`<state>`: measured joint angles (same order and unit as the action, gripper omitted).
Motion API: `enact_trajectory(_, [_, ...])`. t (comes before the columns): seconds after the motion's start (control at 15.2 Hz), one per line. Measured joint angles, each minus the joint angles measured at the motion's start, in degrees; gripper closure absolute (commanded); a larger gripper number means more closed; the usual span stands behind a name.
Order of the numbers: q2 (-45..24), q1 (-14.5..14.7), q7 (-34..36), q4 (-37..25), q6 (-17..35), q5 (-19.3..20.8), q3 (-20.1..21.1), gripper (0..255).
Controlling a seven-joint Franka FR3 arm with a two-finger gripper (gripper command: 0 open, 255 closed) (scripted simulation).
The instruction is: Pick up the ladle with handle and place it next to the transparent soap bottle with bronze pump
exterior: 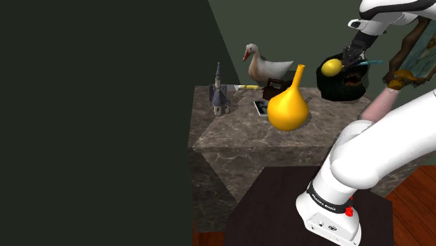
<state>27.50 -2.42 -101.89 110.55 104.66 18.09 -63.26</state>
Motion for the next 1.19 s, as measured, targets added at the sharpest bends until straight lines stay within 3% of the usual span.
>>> enact_trajectory(1.19, [-0.71, 1.27, -0.37, 11.76, 13.41, 1.74, -6.14, 255])
